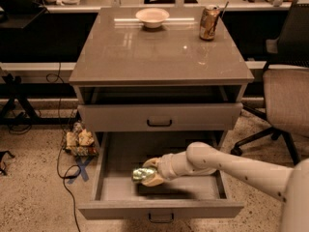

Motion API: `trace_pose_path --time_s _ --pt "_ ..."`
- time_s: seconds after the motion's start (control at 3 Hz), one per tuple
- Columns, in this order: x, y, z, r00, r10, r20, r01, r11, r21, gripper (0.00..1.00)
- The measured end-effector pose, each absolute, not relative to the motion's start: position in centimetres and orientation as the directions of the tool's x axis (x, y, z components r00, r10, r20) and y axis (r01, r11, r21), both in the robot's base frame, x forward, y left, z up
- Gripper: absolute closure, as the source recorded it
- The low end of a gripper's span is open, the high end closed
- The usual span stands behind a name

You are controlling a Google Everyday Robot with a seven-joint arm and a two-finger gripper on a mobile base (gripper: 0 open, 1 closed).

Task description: Pick green can from middle drawer and place on counter

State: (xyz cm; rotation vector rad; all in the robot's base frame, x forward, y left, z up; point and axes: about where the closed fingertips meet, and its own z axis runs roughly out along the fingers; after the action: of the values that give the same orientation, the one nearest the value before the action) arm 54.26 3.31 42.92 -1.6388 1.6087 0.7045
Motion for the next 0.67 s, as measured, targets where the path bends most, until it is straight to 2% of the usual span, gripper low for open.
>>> trace_pose_path --time_s 0.67 --pt "52.0 -5.8 56.8 0.205 -0.585 -0.785 -0.946 0.087 -0.312 1.00"
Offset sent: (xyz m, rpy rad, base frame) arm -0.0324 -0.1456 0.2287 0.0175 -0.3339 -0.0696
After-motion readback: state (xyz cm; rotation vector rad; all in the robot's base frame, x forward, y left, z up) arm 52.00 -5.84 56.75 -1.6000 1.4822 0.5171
